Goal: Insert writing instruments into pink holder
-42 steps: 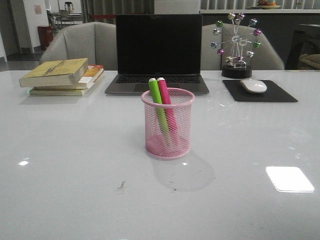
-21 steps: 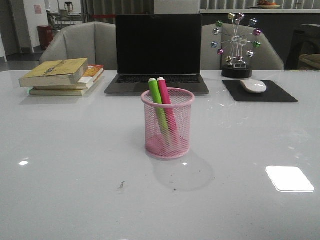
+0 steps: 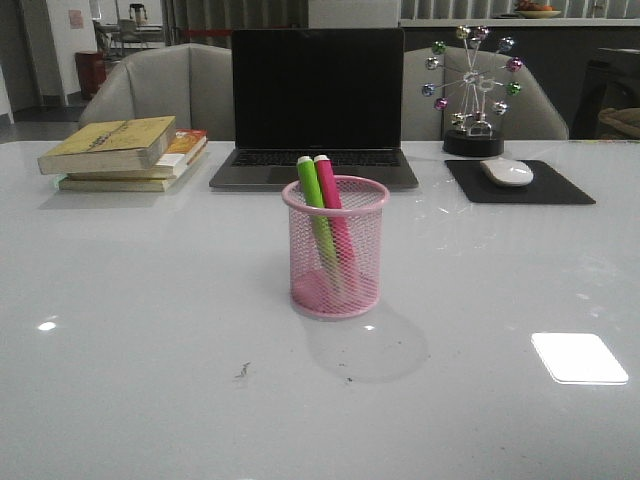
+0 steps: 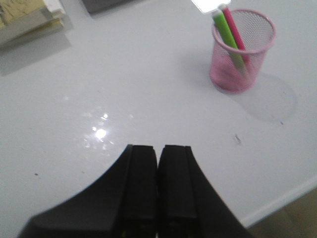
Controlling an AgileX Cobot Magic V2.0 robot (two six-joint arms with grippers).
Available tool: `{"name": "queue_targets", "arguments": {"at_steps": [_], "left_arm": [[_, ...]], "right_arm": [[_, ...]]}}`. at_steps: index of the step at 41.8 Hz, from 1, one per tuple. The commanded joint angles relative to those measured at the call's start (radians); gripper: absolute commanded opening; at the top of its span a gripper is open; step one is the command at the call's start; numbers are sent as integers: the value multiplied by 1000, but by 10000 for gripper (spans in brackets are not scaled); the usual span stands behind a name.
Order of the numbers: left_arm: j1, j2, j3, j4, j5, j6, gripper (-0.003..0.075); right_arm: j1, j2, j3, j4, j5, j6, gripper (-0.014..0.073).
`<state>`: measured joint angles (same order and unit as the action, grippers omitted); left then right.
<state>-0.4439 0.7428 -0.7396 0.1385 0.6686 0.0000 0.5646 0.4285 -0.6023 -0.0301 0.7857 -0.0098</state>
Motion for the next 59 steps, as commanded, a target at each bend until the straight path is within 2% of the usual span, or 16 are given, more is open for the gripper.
{"name": "queue_targets", "arguments": {"at_steps": [1, 11, 16, 24, 31, 59], "left_arm": [[82, -79, 15, 10, -184, -10, 97], [311, -376, 341, -85, -510, -10, 97], [380, -536, 509, -124, -606, -10, 97], [438, -699, 702, -174, -726, -10, 97], [436, -768, 749, -174, -740, -10, 97], [405, -766, 749, -139, -745, -10, 97]], "right_arm": [[-3, 6, -28, -9, -70, -1, 27], [-3, 6, -28, -9, -69, -1, 27], [-3, 6, -28, -9, -69, -1, 27], [-3, 6, -28, -9, -69, -1, 27], [-3, 6, -28, -9, -69, -1, 27], [-3, 5, -28, -9, -66, -1, 27]]}}
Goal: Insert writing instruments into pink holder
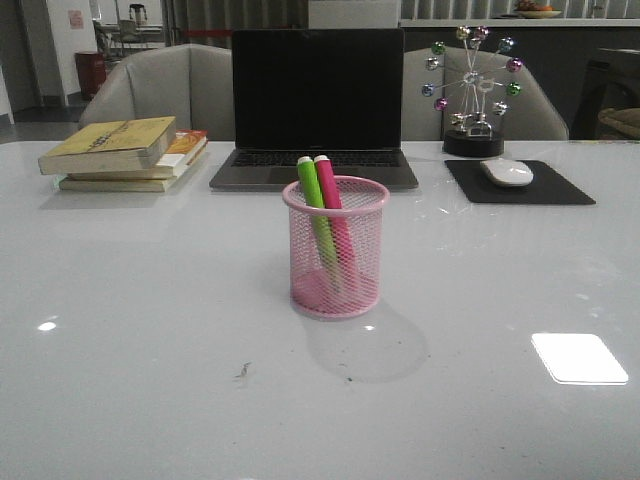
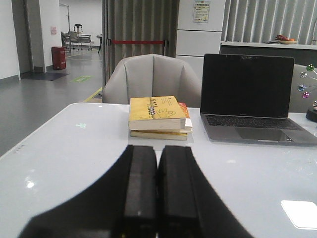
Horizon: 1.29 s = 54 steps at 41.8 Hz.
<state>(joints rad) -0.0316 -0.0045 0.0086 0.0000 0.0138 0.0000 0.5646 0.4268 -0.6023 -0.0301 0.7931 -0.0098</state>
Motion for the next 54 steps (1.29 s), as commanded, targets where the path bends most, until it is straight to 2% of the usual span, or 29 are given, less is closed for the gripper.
{"name": "queue_targets", "arguments": {"at_steps": [1, 21, 25, 27, 32, 39, 46, 54], "left_arm": [[-7, -19, 1, 0, -91, -10, 97], [-7, -19, 1, 0, -91, -10, 97], [-7, -19, 1, 0, -91, -10, 97], [-7, -19, 1, 0, -91, -10, 97], [-7, -19, 1, 0, -91, -10, 97], [-7, -19, 1, 0, -91, -10, 97], [-7, -19, 1, 0, -91, -10, 97], [-7, -17, 1, 0, -91, -10, 97]], "right_arm": [[-3, 7, -28, -9, -73, -1, 27], [-3, -5, -16, -9, -81, -1, 27], [-60, -34, 35, 5, -102, -1, 27], [-112, -60, 77, 5, -158, -1, 27], [-248, -171, 239, 13, -404, -1, 27], [-449, -361, 491, 83, -731, -1, 27], [-553, -459, 605, 99, -851, -1, 27], [-558, -460, 618, 99, -898, -1, 27]]}}
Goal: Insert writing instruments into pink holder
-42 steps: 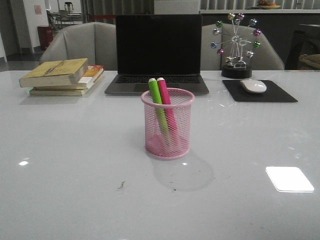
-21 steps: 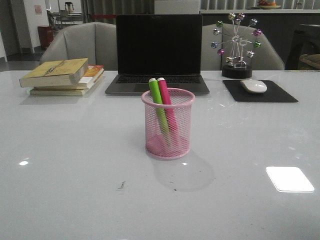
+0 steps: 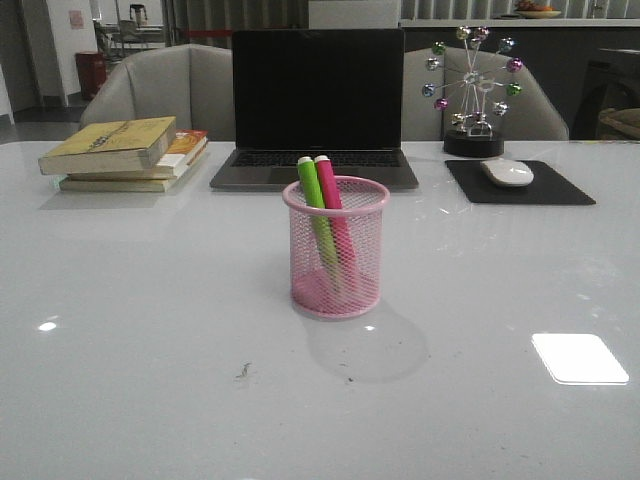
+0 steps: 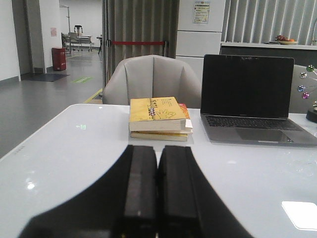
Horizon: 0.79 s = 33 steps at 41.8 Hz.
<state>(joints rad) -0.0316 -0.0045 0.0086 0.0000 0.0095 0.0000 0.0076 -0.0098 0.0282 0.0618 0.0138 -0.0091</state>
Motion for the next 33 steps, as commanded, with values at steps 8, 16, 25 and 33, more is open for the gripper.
{"name": "queue_targets", "arguments": {"at_steps": [8, 16, 25, 33], "left_arm": [[-7, -17, 1, 0, -86, -10, 97], [-7, -17, 1, 0, -86, -10, 97], [-7, -17, 1, 0, -86, -10, 97], [-7, -17, 1, 0, -86, -10, 97]], "right_arm": [[2, -23, -13, -21, -93, -1, 27], [3, -23, -13, -21, -84, 1, 27], [3, -23, -13, -21, -84, 1, 27], [4, -23, -13, -21, -84, 1, 27]]}}
